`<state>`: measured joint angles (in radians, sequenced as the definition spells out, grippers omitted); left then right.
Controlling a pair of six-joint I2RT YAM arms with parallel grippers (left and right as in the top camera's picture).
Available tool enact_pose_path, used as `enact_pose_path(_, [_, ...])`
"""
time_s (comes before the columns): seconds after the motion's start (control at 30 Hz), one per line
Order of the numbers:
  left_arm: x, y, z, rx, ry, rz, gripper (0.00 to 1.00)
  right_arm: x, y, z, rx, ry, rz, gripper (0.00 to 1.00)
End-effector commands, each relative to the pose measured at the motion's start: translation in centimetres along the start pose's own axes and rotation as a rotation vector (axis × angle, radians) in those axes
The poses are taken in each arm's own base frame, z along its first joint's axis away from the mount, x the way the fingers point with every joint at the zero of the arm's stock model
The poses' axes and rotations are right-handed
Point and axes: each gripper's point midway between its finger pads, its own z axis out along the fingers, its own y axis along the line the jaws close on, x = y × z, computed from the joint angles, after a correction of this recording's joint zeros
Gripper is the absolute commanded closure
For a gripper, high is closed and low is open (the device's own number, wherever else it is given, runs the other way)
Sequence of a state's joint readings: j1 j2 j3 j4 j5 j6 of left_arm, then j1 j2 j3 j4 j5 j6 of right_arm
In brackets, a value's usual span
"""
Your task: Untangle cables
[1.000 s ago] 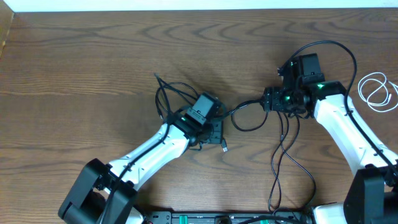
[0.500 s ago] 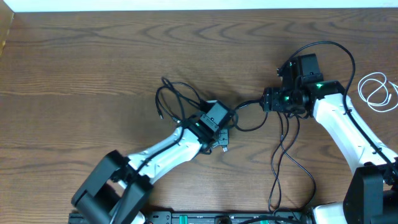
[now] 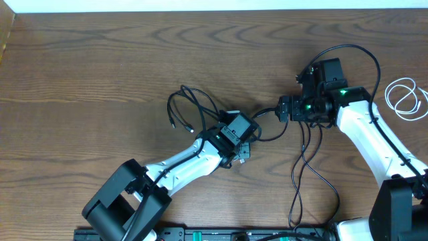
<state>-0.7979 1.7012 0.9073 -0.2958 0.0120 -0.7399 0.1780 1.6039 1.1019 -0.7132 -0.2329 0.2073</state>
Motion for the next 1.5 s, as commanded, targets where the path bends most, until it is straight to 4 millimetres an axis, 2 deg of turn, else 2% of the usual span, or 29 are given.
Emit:
enact_pose_path(0.0, [0.1, 0.6, 0.6, -0.030, -0.006, 0.037, 0.87, 0.2, -0.6, 0.2, 0.041, 0.001, -0.034, 0.02])
enact_pose_path(0.03, [-0.1, 0.5, 0.6, -0.022, -0.012, 0.059, 0.92, 0.1, -0.5, 0.2, 0.040, -0.001, -0.034, 0.02])
enact_pose_path(0.17, [-0.7, -0.2, 0.5, 0.000, -0.038, 0.164, 0.92, 0.0, -0.3, 0.3, 0.035, -0.008, -0.039, 0.01])
enact_pose_path(0.27, [-1.2, -0.6, -0.3, 0.014, -0.056, 0.226, 0.92, -0.2, -0.3, 0.3, 0.033, -0.014, -0.041, 0.01])
enact_pose_path(0.5, [-3.2, -2.3, -4.5, 0.089, -0.159, 0.288, 0.92, -0.2, -0.2, 0.3, 0.033, -0.013, -0.043, 0.02])
enact_pose_path(0.63, [-4.5, -2.4, -6.4, 0.083, -0.238, 0.302, 0.92, -0.1, 0.1, 0.3, 0.022, -0.011, -0.047, 0.02])
enact_pose_path(0.77, [-5.2, -2.9, -6.8, 0.087, -0.276, 0.376, 0.93, -0.1, 2.4, 0.2, -0.113, -0.005, -0.053, 0.02])
enact_pose_path(0.8, [-5.4, -3.0, -6.8, 0.087, -0.285, 0.412, 0.92, -0.1, 3.2, 0.1, -0.155, -0.003, -0.050, 0.11])
enact_pose_path(0.9, [-5.8, -3.4, -6.9, 0.078, -0.312, 0.527, 0.93, 0.3, 4.4, -0.1, -0.226, 0.031, 0.086, 0.15])
enact_pose_path(0.97, [-6.0, -3.6, -7.0, 0.072, -0.328, 0.603, 0.92, 0.5, 4.4, -0.1, -0.227, 0.048, 0.167, 0.12])
enact_pose_path(1.03, [-6.2, -3.7, -7.1, 0.060, -0.341, 0.680, 0.92, 0.5, 4.4, -0.1, -0.224, 0.054, 0.222, 0.03])
enact_pose_path(1.1, [-6.3, -3.8, -7.1, 0.051, -0.353, 0.753, 0.92, 0.4, 4.4, 0.0, -0.223, 0.050, 0.251, 0.02])
enact_pose_path(1.2, [-6.5, -4.1, -7.2, 0.039, -0.371, 0.845, 0.92, 0.3, 4.3, 0.3, -0.221, 0.052, 0.354, 0.06])
enact_pose_path(1.33, [-6.8, -4.3, -7.4, 0.038, -0.388, 0.883, 0.92, 0.9, 3.9, 1.0, -0.212, 0.077, 0.561, 0.25])
enact_pose_path(1.4, [-6.8, -4.3, -7.4, 0.039, -0.388, 0.883, 0.92, 1.1, 3.6, 1.6, -0.205, 0.073, 0.630, 0.30])
enact_pose_path(1.47, [-6.8, -4.3, -7.4, 0.038, -0.389, 0.888, 0.92, 1.4, 3.1, 2.4, -0.200, 0.060, 0.698, 0.31])
